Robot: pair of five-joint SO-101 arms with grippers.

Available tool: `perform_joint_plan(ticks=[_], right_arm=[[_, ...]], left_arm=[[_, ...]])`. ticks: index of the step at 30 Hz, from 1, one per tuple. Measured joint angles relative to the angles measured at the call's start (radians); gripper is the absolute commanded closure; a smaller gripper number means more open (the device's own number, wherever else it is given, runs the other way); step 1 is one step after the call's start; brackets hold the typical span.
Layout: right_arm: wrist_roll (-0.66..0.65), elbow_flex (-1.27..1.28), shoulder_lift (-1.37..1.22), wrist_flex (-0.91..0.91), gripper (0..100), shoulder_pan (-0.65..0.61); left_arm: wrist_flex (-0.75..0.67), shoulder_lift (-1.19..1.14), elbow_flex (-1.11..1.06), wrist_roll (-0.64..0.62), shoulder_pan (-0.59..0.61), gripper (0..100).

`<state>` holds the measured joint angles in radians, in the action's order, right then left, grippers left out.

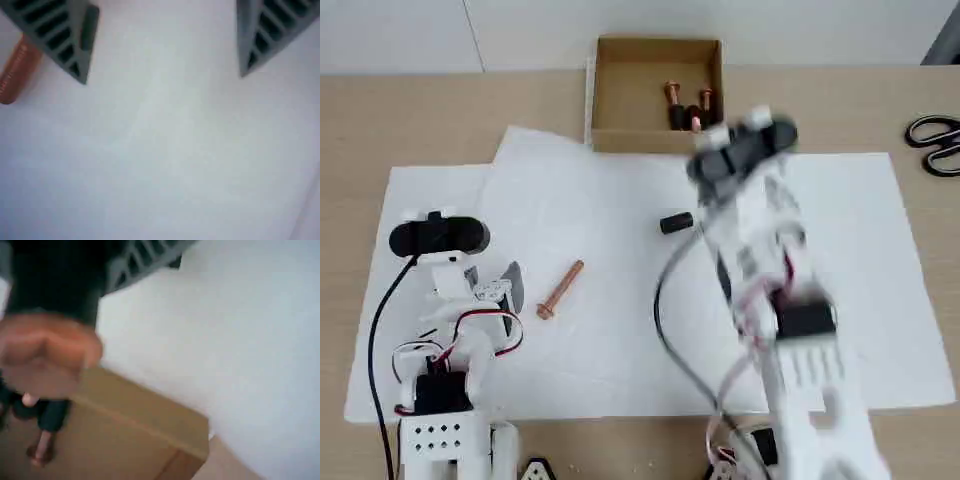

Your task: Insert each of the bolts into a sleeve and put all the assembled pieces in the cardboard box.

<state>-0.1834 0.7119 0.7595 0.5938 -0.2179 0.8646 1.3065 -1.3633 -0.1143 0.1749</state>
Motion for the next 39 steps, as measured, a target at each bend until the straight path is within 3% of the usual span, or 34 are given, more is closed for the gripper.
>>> perform_joint_plan(ticks=[9, 18, 28, 39], right_arm=[[0.000, -0.681, -0.812, -0.097, 99.5, 0.000], [0.000, -1.309, -1.410, -0.097, 99.5, 0.000], [0.000, -1.775, -1.783, -0.097, 99.1, -0.043], [0.000, -1.939, -2.010, -0.097, 99.0, -0.061]], left_arm=[[0.000, 0.000, 0.000, -0.002, 0.000, 82], [0.000, 0.000, 0.000, -0.003, 0.000, 82], [0.000, 0.000, 0.000, -0.003, 0.000, 82], [0.000, 0.000, -0.025, 0.000, 0.000, 82]])
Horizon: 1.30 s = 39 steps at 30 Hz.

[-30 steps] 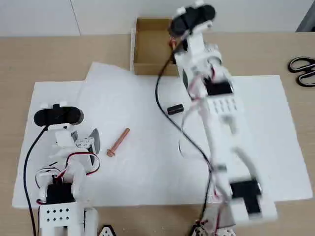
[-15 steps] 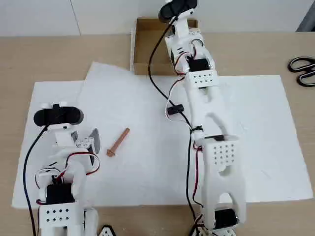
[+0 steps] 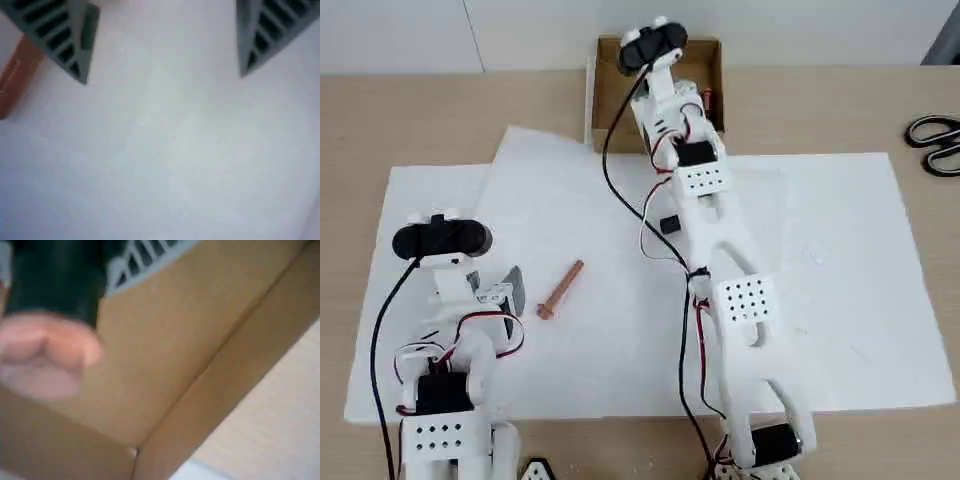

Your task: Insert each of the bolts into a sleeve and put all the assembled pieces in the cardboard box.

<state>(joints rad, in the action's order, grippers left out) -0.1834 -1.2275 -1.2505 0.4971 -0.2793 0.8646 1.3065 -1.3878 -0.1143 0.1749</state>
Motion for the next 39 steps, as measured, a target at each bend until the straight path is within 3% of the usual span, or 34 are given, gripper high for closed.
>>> perform_joint_plan(ticks=[3, 9, 21, 27, 35, 39], right_arm=[[0.000, -0.034, -0.035, 0.000, 96.2, 0.002], [0.000, -0.054, -0.049, -0.002, 81.3, 0.005], [0.000, -0.089, -0.023, 0.060, 82.1, 0.005], [0.000, -0.089, 0.152, 0.272, 82.2, 0.020], [0.006, -0.089, 0.410, 0.761, 82.2, 0.018], [0.087, -0.089, 0.470, 0.968, 82.2, 0.018]], left_arm=[[0.000, 0.000, 0.000, -0.002, 0.000, 82], [0.000, 0.000, 0.000, -0.002, 0.000, 82], [0.000, 0.000, 0.000, -0.002, 0.000, 82], [0.000, 0.000, 0.000, -0.002, 0.000, 82], [0.000, 0.000, 0.000, -0.002, 0.000, 82], [0.000, 0.000, 0.000, -0.002, 0.000, 82]])
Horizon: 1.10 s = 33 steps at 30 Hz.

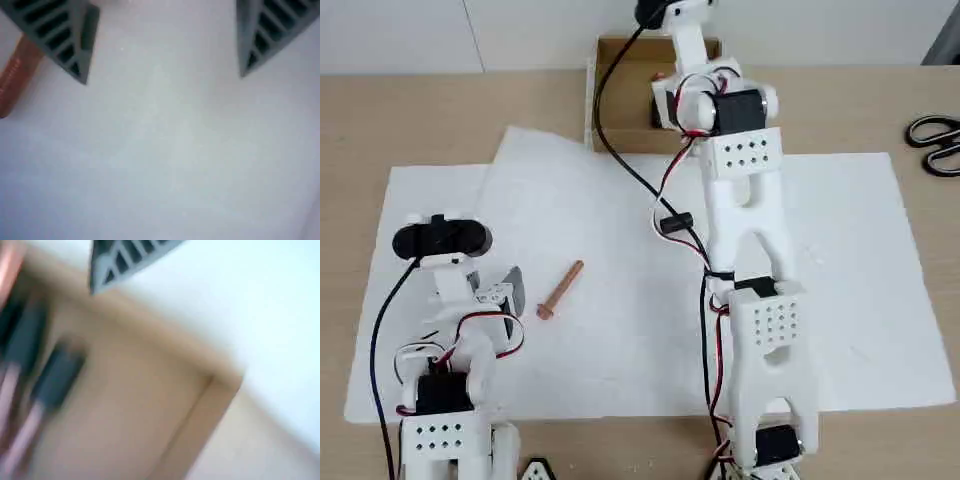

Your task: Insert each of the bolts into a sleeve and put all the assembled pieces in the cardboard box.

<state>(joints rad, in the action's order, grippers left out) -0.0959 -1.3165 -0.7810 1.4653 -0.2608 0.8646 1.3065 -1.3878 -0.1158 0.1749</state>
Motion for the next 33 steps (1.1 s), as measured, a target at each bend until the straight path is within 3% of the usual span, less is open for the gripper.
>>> perform_joint_plan(ticks=[4, 14, 20, 27, 33], right_arm=[[0.049, -0.002, 0.002, 0.181, 82.2, 0.000], [0.034, 0.183, 0.002, 0.213, 82.2, -0.015], [0.190, 0.209, 0.002, 0.213, 82.2, -0.060], [0.238, 0.209, -0.002, 0.213, 82.2, -0.068], [0.480, 0.238, -0.038, 0.213, 82.0, -0.068]], left_arm=[[0.000, 0.000, 0.000, 0.000, 0.000, 82], [0.002, 0.000, 0.000, 0.000, 0.000, 82], [0.006, 0.000, 0.000, 0.000, 0.000, 82], [0.006, 0.000, 0.000, 0.002, 0.000, 82], [0.006, 0.000, 0.000, 0.002, 0.000, 82]])
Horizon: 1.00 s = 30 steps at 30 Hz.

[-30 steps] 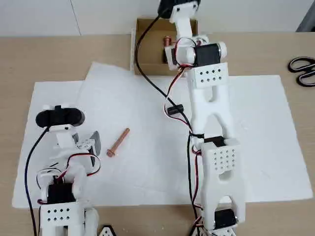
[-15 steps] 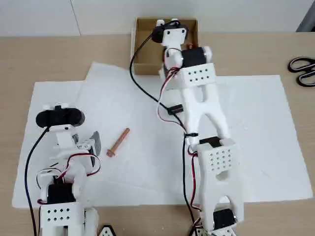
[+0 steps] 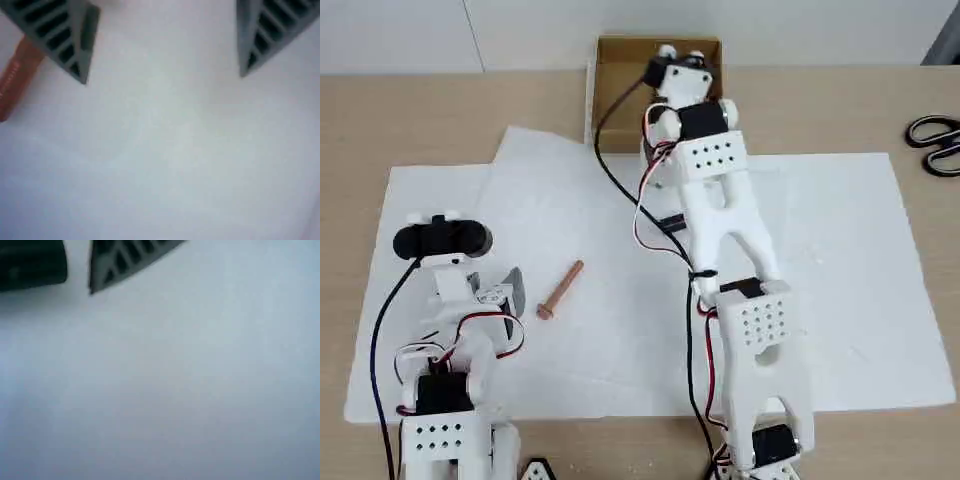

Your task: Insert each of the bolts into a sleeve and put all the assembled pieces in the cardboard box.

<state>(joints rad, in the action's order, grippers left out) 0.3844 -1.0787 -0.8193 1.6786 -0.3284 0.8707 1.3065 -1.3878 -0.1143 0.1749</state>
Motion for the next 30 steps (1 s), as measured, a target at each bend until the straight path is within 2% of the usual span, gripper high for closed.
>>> perform_joint_plan(ticks=[11, 16, 22, 30], right_arm=[[0.256, 0.000, -0.044, 0.000, 82.2, 0.000], [0.316, 0.005, -0.044, 0.000, 82.2, 0.002], [0.433, 0.114, -0.044, 0.000, 82.2, 0.000], [0.470, 0.157, -0.044, -0.003, 82.2, 0.000]], left_arm=[[0.000, 0.000, 0.000, 0.000, 0.000, 82], [0.000, 0.000, 0.000, 0.000, 0.000, 82], [0.000, 0.000, 0.000, 0.000, 0.000, 82], [0.000, 0.000, 0.000, 0.000, 0.000, 82]])
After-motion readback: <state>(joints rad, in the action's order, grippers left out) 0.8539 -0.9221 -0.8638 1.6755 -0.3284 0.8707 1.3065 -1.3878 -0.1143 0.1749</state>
